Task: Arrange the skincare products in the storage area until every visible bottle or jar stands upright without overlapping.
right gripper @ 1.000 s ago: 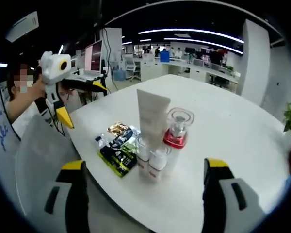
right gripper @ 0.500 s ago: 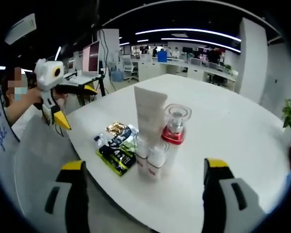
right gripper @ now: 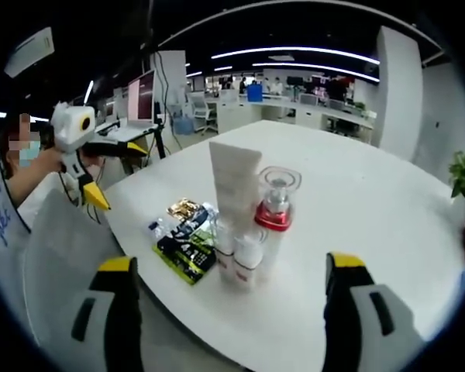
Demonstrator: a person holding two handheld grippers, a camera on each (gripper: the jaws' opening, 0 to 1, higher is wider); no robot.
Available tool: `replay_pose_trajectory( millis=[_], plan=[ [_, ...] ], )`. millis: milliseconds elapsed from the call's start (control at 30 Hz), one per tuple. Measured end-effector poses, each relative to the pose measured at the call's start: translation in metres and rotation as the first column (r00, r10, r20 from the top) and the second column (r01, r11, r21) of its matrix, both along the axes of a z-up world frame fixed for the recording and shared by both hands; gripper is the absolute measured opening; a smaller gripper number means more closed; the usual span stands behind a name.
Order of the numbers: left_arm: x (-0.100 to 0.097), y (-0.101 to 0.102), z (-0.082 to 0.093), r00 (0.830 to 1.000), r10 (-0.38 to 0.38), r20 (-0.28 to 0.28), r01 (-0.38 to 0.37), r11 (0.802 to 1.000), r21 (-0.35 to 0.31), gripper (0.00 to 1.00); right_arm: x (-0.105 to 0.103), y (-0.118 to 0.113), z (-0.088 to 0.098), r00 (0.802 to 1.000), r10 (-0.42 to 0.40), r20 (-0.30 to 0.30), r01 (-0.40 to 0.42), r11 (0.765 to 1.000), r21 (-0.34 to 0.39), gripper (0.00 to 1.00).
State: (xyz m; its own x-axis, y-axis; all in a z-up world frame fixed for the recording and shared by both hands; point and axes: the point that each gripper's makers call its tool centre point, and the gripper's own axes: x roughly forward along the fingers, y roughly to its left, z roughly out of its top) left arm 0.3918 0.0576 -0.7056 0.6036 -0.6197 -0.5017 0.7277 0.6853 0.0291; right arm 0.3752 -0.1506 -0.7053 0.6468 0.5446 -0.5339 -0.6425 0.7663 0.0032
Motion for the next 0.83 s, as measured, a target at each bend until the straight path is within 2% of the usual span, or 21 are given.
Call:
replay_pose_trajectory(
  millis=[200,833],
  plan=[
    [-0.0015,0.0,-0.002,1.0,0.002,-0.003,-0.002,1.0,0.01,0.97,-0.0014,-0.0028,-0.0046,1.0,0.004,-0.01,-0.004,0.999,-0.034,1.0],
    [-0.0078,0.0003,-0.0049,1.0,0.011,-0.018,-0.01,1.0,0.008,0.97,-0.003,-0.0004,-0.0051,1.0,0.006,-0.012,-0.006,0.999,-0.035,1.0]
  ],
)
